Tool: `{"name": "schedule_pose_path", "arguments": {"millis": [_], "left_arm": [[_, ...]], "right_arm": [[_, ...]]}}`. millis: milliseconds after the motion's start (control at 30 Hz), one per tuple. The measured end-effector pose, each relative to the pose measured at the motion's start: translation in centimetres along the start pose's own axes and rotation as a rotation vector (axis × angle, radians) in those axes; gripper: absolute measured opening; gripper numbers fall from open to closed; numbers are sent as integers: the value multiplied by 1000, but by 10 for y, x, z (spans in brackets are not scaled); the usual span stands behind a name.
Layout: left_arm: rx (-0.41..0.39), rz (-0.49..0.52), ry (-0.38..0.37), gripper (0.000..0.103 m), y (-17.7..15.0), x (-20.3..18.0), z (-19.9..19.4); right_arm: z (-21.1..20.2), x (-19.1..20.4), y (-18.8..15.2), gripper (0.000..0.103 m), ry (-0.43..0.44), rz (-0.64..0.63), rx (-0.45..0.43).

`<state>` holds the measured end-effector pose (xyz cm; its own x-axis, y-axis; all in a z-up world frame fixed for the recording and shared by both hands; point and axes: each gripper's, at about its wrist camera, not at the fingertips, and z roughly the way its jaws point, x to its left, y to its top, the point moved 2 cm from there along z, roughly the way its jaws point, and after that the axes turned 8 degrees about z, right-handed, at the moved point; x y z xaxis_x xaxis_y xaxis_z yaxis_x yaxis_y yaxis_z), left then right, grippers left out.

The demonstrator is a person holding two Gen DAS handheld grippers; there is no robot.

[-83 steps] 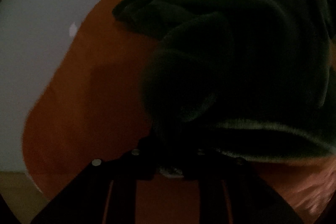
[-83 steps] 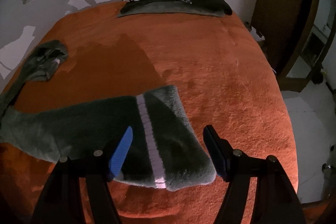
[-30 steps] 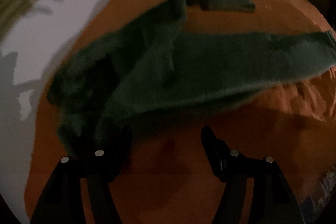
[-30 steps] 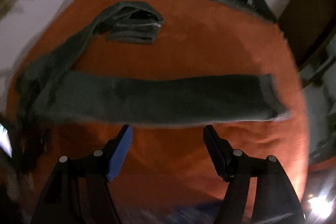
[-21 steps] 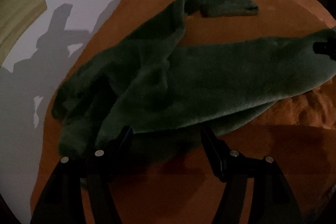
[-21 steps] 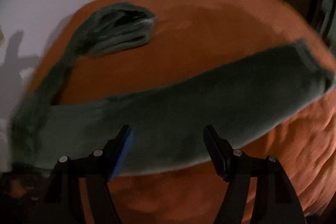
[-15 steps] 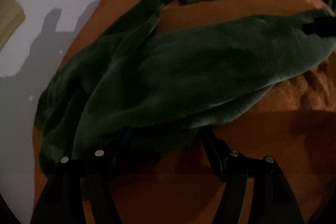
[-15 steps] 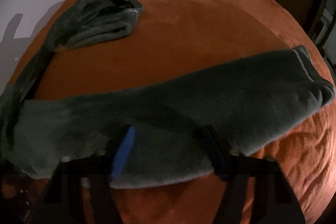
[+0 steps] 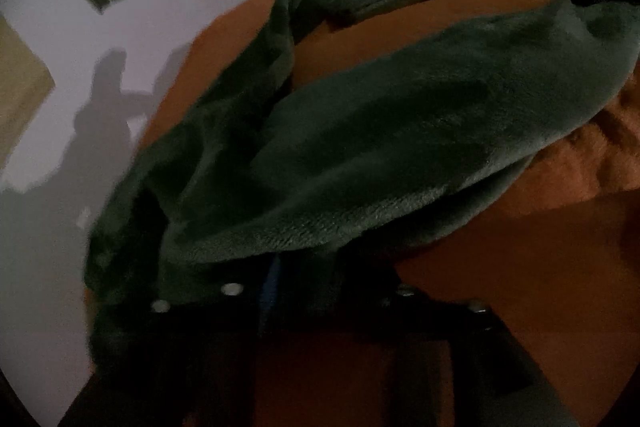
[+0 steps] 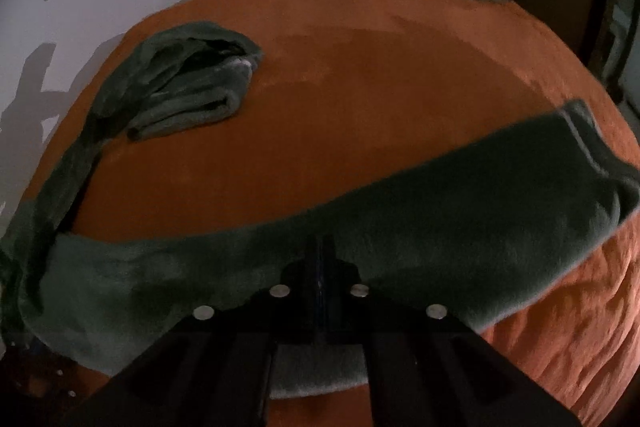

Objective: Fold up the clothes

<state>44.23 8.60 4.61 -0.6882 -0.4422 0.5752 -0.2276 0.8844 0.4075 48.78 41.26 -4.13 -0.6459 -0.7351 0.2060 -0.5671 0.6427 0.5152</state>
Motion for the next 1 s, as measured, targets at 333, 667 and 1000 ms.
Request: {"name": "schedule_pose_path", "arguments": {"millis": [333,667,1000], "left_arm": [[-52,20,-61,10,-8,3,-15],[-102,41,-95,8,-19,9,-64],[-76,80,-79,7,-36,-18,-70]], "right_arm": [[-13,3,-71,62,46,79,-10],[-5,27,-118,64,179,66,32],[19,-22,-91,43,412,393,69]]}}
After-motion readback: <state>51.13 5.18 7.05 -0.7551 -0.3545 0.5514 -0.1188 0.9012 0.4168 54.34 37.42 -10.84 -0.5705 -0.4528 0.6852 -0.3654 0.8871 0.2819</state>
